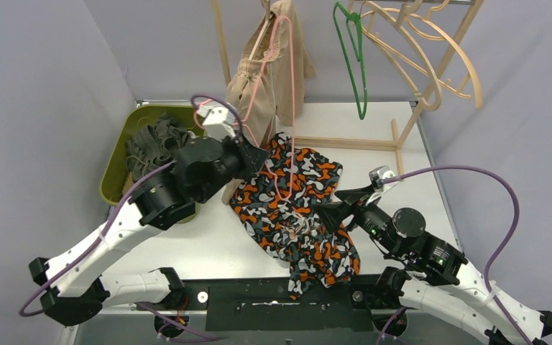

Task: Remove the shorts from the hanger
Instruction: Place the hanger on the clothes rod.

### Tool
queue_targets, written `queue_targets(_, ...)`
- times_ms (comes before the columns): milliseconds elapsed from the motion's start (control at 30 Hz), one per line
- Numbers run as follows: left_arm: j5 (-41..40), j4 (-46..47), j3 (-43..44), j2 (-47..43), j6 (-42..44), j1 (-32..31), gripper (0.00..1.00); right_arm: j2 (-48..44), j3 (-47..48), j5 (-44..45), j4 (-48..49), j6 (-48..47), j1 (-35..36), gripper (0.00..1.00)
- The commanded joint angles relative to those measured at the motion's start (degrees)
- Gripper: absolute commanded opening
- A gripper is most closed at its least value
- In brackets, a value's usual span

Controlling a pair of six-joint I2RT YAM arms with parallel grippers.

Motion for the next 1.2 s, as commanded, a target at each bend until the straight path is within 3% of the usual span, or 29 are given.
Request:
queue_targets(0, -4.00, -12.83, 6.69, 4.93, -0.68, -1.70, 0.00, -0.97, 2.43, 6.01, 1.03, -3.83, 0.58, 0.85)
queue_targets(300, -11.06, -24.24, 18.47, 17.84, -6.95, -7.54, 0.00, 2.38, 3.80, 10.92, 0.03, -9.82, 0.69, 0.87)
queue_targets(500, -16.58, -26.75, 24.07, 24.81, -7.15, -6.95, 0.00, 4.45, 3.85, 10.70, -0.76, -10.07, 0.74, 0.87)
queue_targets(667, -14.74, -29.60, 33.62, 32.70, -5.27, -2.44, 0.00, 5.00, 2.27, 11.61, 0.93, -9.54, 1.04, 0.88)
queue_targets(900, -16.19, -37.87, 47.43, 44.83, -5.09, -2.62, 0.00, 12.15, 1.45, 13.62, 7.89, -6.44, 3.56, 0.88)
queue_targets(1067, -15.24, -39.34, 51.28, 48.03, -5.46, -2.71, 0.00, 22.60, 2.23, 26.99, 13.43, -6.54, 11.07, 0.89)
queue_targets(1167, -14.43, -39.23, 51.19, 48.13, -6.08, -2.80, 0.00, 28.69, 4.52, 39.40, 13.50, -5.03, 14.55, 0.89)
